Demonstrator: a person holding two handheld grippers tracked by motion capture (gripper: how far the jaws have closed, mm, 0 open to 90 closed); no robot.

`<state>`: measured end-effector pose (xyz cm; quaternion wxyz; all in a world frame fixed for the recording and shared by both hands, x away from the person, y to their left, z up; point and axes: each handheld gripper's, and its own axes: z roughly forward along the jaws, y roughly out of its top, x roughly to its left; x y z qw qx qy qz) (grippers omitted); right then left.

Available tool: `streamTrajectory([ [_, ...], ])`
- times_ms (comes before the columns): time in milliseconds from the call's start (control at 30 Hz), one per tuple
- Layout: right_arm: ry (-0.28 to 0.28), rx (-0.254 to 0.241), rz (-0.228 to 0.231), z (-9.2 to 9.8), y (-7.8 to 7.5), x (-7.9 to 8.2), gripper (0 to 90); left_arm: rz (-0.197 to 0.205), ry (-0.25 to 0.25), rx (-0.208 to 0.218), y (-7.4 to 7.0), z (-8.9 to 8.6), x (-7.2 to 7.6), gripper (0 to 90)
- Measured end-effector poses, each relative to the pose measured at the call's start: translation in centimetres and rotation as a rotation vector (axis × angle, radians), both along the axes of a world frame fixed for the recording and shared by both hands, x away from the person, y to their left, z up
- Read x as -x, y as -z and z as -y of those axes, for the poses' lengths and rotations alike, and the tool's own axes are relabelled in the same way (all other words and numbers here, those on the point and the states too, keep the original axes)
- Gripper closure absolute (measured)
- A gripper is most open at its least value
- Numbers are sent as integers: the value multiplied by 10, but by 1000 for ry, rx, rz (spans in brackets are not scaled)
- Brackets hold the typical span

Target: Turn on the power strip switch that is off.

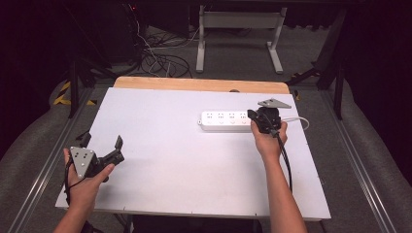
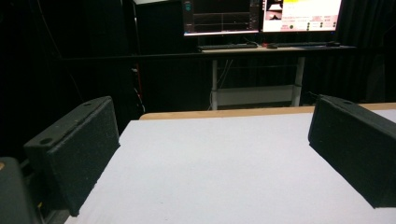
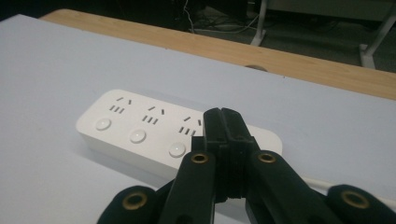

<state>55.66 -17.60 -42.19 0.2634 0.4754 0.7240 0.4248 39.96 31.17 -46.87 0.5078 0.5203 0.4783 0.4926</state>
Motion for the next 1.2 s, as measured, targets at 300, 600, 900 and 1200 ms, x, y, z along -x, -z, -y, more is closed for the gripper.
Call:
streamTrajectory([
  [300, 7, 67, -50, -8, 17, -20, 900, 2, -20, -10, 0, -4, 7, 24],
  [600, 3, 117, -108, -15, 26, -27, 900, 1, -25, -9, 0, -6, 10, 26],
  [900, 12, 171, -127, -19, 35, -32, 900, -3, -21, -7, 1, -5, 9, 29],
  [1200, 22, 173, -130, -20, 36, -32, 900, -2, -19, -12, 1, -4, 10, 31],
])
